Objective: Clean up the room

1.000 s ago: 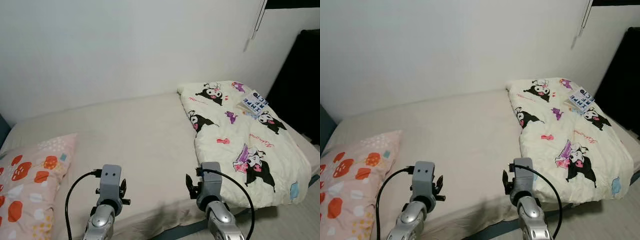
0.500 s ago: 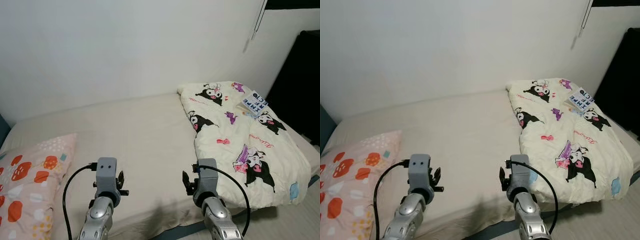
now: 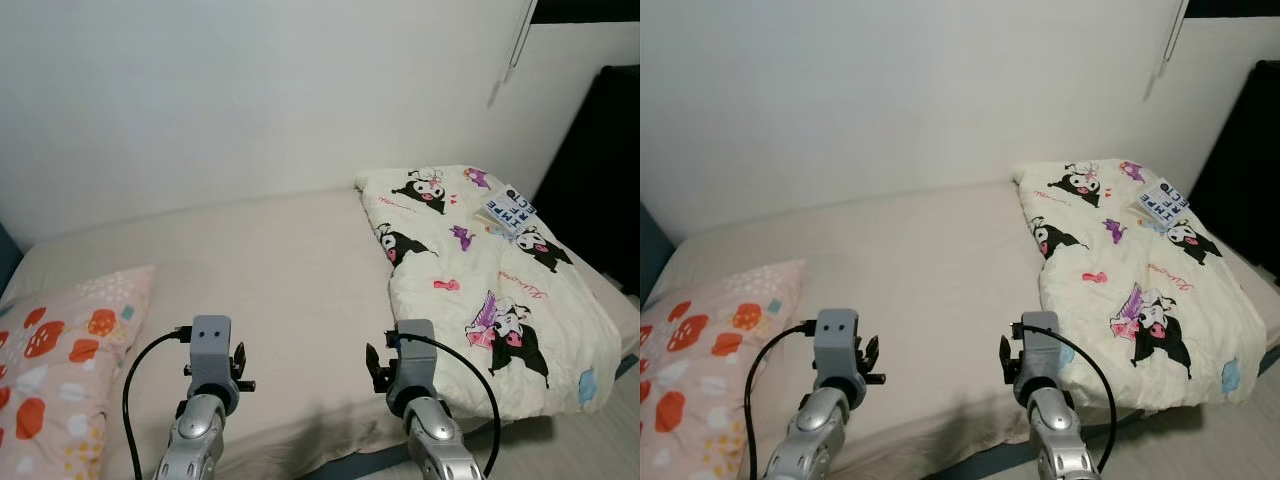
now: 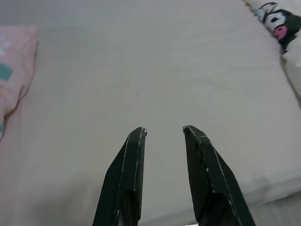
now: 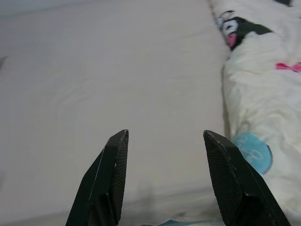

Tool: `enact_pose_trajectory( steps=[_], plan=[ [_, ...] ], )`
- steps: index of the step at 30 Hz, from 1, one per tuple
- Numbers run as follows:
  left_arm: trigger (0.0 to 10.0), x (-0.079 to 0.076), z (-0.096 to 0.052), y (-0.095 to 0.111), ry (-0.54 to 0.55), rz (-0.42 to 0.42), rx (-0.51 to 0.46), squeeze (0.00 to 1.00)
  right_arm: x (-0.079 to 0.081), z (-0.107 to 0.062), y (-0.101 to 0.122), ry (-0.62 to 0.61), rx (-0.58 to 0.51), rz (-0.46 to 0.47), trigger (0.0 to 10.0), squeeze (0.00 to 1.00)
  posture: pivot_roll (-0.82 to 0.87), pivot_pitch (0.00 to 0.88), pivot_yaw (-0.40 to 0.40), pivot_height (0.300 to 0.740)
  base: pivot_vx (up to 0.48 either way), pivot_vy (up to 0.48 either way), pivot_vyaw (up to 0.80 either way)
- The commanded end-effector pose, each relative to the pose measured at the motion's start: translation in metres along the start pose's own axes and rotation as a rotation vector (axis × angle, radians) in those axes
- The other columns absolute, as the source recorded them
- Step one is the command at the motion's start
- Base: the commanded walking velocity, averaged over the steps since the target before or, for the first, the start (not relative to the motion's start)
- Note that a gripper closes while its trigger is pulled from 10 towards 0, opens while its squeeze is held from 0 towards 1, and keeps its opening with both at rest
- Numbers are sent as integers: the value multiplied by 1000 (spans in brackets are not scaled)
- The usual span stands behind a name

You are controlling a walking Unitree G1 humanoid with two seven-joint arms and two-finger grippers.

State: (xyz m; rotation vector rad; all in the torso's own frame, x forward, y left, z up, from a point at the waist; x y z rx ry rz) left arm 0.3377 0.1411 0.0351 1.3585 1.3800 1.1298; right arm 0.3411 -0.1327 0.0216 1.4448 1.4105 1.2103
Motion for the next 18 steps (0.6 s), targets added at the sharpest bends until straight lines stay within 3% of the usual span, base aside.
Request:
enact_pose_trajectory(
  steps=[1,18],
  plan=[
    [10000,-1,-1,-4,-2,1,19,0,-6,-3,-7,-18,17,-5,10000,0,-27,51,-11,740,0,-394,0],
    [10000,4,-5,-6,10,10,22,0,-4,-4,-9,-16,21,1,10000,0,-20,61,-15,740,0,-394,0]
  ],
)
Point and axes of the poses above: a point about 5 cm out from each wrist's last joint towards the gripper, its own z axis pointing out of the wrist towards the gripper, its own y axis along the axis of the wrist's last joint, x = y × z, the point moved 5 cm from there along z, pointing out of the wrist towards the gripper, and after that the axes turned 5 degrees about z, right-handed, at the moved point
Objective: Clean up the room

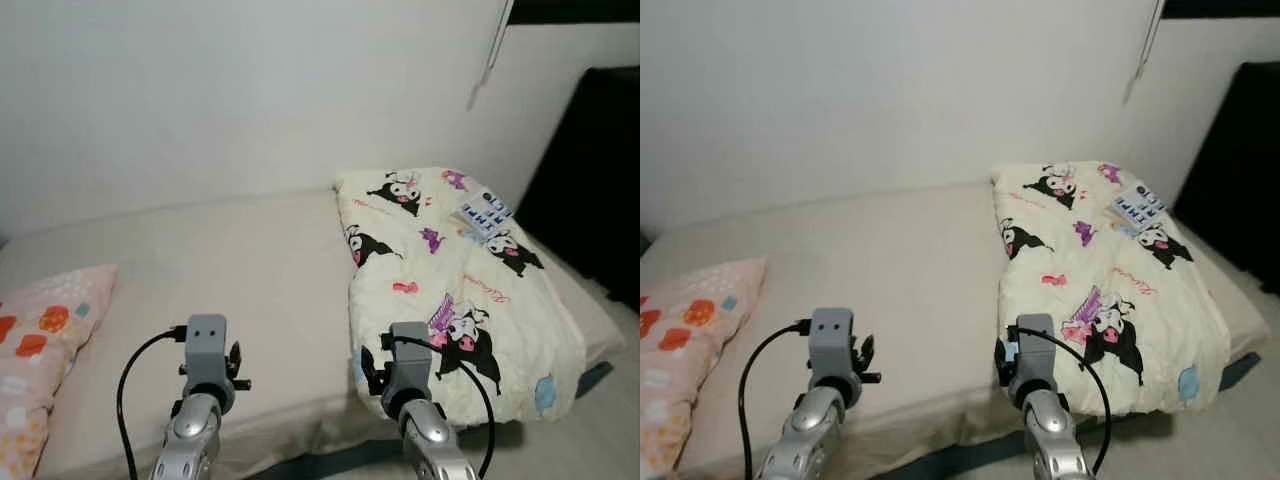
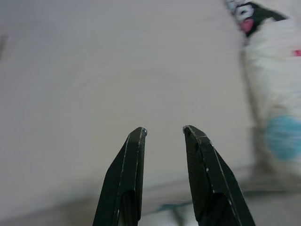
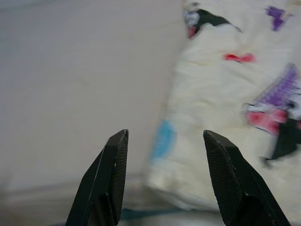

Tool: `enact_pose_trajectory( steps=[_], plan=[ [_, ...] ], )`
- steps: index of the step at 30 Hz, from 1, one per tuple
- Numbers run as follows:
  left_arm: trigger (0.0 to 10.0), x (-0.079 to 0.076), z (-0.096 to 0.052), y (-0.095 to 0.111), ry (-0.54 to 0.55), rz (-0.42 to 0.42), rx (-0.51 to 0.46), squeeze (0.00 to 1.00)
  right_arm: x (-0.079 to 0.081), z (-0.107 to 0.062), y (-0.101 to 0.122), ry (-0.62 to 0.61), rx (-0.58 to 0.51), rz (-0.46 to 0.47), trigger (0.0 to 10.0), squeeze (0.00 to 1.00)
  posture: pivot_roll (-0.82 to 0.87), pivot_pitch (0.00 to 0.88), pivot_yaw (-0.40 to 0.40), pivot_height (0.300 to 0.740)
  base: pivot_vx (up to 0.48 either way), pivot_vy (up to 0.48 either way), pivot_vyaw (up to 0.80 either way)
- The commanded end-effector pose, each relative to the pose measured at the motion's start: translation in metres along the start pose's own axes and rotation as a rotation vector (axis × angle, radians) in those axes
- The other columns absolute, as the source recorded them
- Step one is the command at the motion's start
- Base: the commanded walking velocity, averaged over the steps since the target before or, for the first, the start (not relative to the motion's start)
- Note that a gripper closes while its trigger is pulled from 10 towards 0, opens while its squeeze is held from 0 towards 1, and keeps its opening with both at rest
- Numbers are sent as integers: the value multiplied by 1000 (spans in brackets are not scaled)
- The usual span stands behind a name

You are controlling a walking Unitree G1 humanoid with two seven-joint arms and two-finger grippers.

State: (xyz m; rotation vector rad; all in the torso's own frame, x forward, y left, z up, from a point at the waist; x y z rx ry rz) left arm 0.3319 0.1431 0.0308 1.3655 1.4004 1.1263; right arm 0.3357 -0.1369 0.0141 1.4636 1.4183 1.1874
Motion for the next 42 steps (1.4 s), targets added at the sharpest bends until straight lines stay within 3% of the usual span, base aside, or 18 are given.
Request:
enact_pose_trajectory(
  steps=[1,23,42],
  plan=[
    [10000,2,0,-1,3,12,5,0,1,0,-1,-2,2,2,10000,0,-19,64,-15,740,0,-386,0],
    [10000,4,-2,-1,-1,23,9,0,3,-1,-4,-4,6,10,10000,0,-12,69,-7,740,0,-386,0],
    [10000,2,5,7,14,-7,15,0,2,3,0,-12,8,46,10000,0,-8,70,-5,740,0,0,0]
  ],
)
Point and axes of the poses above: a point about 5 cm out from each wrist's last joint towards the gripper, its own z axis pointing out of the wrist towards the gripper, its own y axis along the axis of the wrist's last joint, x = y × z, the point moved 5 cm from there along z, pointing out of the wrist towards the gripper, and after that the axes turned 5 degrees about z, right-handed, at the moved point
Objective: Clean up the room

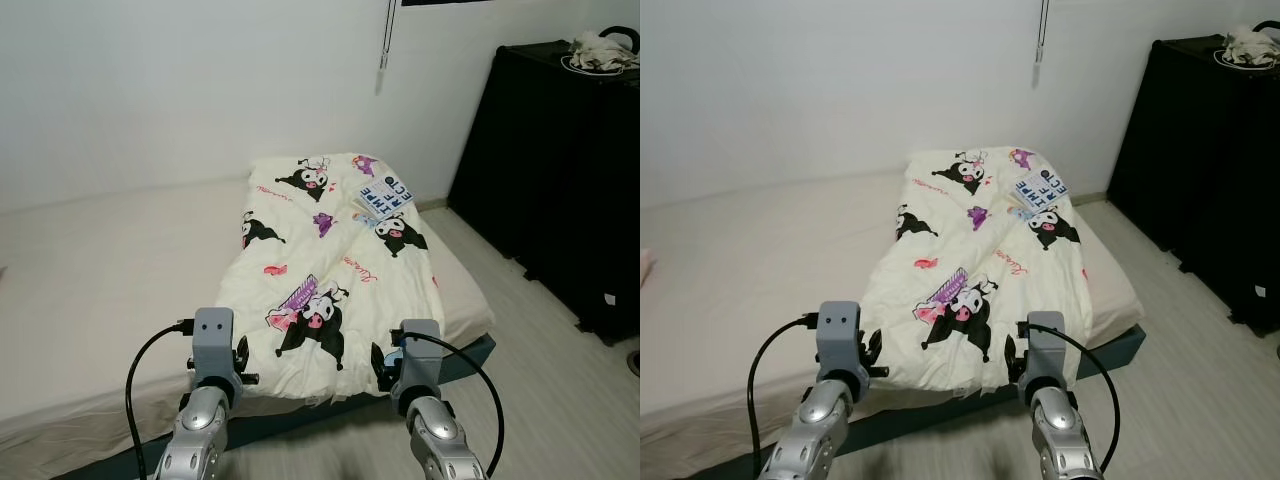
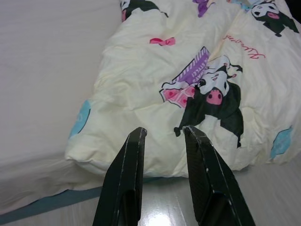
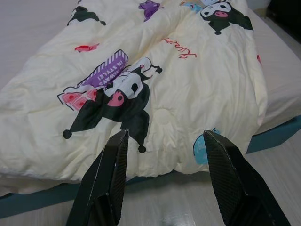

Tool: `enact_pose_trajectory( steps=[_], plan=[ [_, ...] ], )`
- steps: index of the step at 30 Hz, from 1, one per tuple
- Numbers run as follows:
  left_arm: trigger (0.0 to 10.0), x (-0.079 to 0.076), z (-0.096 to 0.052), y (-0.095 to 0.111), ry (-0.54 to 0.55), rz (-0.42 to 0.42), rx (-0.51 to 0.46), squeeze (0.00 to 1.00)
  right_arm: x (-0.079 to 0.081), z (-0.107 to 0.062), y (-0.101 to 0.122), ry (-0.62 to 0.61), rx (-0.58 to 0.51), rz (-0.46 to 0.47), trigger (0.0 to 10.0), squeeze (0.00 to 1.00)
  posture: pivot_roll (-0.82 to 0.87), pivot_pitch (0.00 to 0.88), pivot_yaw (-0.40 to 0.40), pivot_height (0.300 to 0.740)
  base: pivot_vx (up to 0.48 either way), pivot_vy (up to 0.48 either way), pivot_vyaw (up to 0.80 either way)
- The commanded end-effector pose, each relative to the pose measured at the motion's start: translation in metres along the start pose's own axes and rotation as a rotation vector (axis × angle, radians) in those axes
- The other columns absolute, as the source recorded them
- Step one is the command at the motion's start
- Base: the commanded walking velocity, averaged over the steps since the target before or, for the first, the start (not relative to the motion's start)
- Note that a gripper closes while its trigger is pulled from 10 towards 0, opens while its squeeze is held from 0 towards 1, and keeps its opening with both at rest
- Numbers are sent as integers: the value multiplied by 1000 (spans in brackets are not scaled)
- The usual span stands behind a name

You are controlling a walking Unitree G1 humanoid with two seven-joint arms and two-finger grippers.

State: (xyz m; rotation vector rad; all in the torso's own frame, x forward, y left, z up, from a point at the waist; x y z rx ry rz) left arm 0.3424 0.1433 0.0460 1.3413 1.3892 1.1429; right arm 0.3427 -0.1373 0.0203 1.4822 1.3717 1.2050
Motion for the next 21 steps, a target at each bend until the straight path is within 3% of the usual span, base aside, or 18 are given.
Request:
enact_pose_trajectory(
  steps=[1,14,21],
  plan=[
    [10000,1,-2,-10,1,2,38,0,1,-2,-8,3,31,14,10000,0,-10,71,-5,740,0,0,0],
    [10000,4,-1,-9,29,16,40,0,1,-1,-7,-1,29,17,10000,0,-15,68,-1,740,0,0,0],
    [10000,3,-1,-9,26,30,39,0,1,-1,-8,0,28,17,10000,0,-17,69,-1,740,0,-398,0]
  ],
)
Point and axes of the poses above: a point about 5 cm out from each wrist's last joint towards the gripper, its own z axis pointing out of the wrist towards the gripper, its own y axis along the axis of the wrist's last joint, x = y × z, the point moved 5 cm from there along z, pointing out of the wrist towards the gripper, and after that the axes turned 5 degrees about z, right-handed, at the moved point
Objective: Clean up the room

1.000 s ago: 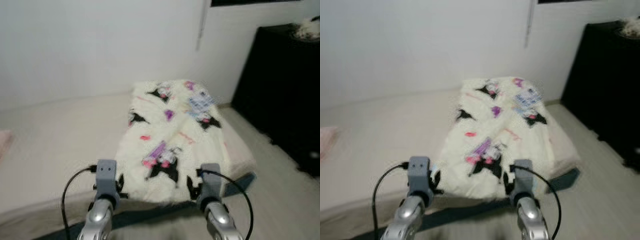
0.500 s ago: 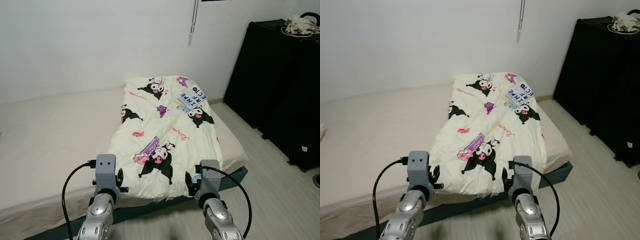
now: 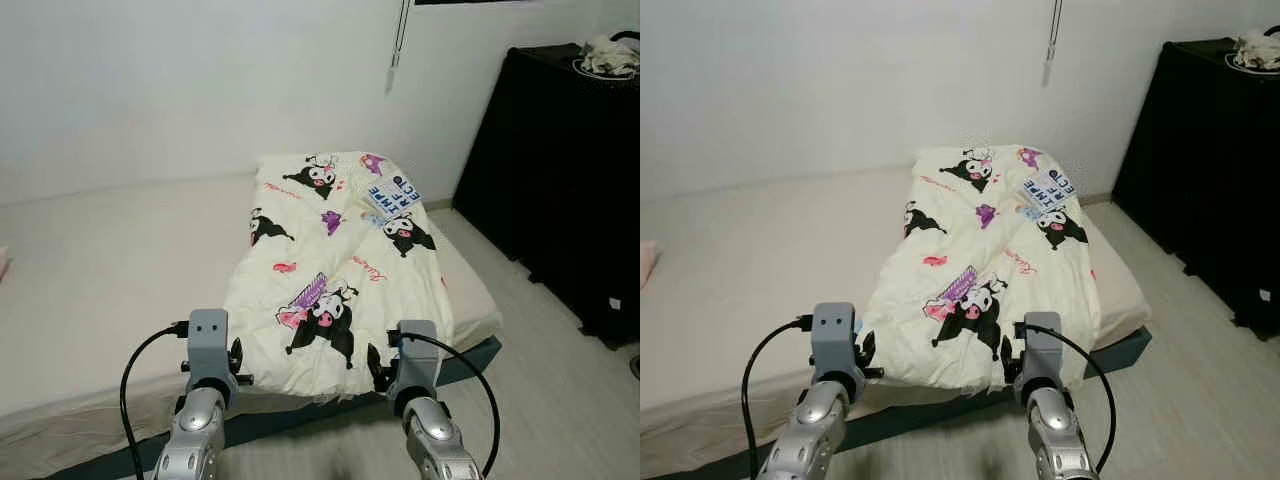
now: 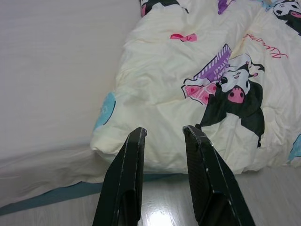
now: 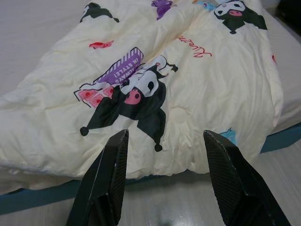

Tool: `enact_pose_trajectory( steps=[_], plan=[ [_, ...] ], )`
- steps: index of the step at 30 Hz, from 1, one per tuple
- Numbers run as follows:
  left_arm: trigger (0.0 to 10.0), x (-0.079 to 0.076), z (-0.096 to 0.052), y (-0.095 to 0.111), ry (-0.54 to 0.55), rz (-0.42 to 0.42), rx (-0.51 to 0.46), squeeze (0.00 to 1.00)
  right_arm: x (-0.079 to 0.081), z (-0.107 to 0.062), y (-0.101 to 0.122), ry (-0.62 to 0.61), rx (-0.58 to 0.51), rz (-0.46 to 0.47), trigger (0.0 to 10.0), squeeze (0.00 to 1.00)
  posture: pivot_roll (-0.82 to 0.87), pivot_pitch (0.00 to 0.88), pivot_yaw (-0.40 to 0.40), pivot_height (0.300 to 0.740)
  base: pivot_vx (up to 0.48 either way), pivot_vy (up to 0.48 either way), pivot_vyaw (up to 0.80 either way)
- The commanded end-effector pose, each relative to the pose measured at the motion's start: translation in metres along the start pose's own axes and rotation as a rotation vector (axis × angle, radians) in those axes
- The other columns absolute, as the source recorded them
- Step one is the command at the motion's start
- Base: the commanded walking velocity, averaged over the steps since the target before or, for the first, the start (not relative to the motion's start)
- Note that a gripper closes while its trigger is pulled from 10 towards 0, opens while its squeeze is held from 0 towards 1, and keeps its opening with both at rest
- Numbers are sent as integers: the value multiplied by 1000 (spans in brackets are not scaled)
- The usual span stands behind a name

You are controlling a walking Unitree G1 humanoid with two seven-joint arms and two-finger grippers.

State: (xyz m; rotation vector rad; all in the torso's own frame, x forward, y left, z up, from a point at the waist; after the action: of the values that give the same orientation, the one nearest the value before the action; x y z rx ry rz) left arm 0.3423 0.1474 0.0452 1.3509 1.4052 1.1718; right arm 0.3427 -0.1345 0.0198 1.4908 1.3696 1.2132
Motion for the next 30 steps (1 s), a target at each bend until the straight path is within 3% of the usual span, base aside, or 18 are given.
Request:
enact_pose_trajectory(
  steps=[1,21,30],
  plan=[
    [10000,-1,-1,-8,-1,13,31,0,-2,-1,-7,-4,26,7,10000,0,-17,69,-1,740,0,-480,0],
    [10000,1,-4,-10,1,9,33,0,1,-3,-10,18,38,-5,10000,0,-14,70,-3,740,0,-480,0],
    [10000,3,-5,-11,-3,15,33,0,2,-3,-10,18,39,-13,10000,0,-11,62,2,740,0,-480,800]
  ],
)
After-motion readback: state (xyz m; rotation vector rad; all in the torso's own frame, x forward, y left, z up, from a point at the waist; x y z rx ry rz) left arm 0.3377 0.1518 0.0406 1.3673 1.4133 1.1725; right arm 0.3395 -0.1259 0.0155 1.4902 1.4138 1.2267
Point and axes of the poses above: a point about 5 cm out from each wrist's last joint towards the gripper, its own z axis pointing out of the wrist towards the gripper, its own y axis along the axis of the wrist's last joint, x = y × z, the point moved 5 cm from there along z, pointing out of the wrist towards the gripper, and after that the axes turned 5 degrees about z, right-handed, at the moved point
